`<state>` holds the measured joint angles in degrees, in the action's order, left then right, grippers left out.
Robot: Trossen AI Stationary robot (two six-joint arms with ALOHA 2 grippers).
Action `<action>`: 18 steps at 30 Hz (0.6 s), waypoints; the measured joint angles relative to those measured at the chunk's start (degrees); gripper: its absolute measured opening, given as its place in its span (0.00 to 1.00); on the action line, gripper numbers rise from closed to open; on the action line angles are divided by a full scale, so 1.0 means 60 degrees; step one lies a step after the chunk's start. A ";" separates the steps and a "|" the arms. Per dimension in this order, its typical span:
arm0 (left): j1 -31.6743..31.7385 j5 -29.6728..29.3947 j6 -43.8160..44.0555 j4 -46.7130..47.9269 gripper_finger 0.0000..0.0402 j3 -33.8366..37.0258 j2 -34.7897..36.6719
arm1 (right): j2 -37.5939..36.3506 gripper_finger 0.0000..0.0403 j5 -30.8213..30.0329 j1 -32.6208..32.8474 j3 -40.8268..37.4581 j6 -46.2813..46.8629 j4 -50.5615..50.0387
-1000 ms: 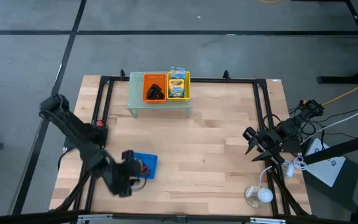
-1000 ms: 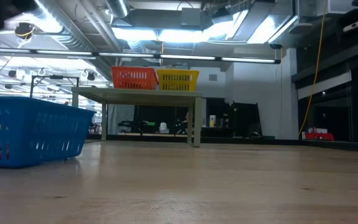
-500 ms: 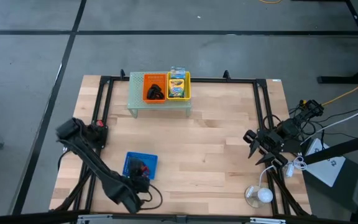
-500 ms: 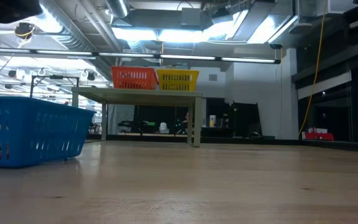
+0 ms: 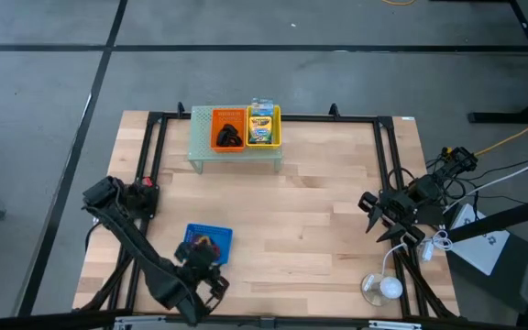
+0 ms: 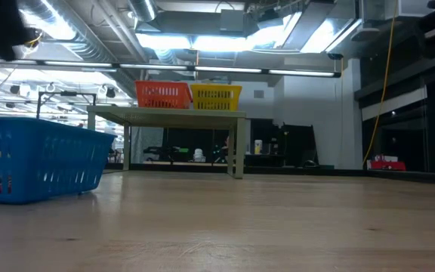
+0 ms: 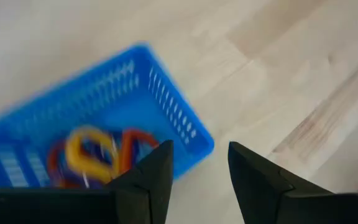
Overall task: Pick & Place Office Desk Supplies
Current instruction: Put the blue bin on the shelf
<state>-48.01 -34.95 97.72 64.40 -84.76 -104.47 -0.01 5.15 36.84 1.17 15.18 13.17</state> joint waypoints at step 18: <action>0.0201 -0.0654 0.5439 -0.0771 0.35 0.0005 -0.1124 | 0.0000 0.40 0.1274 0.0002 0.0000 0.1651 0.0087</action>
<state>-46.80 -38.87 130.36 59.78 -84.73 -111.21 -0.01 12.79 36.85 1.17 25.08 13.69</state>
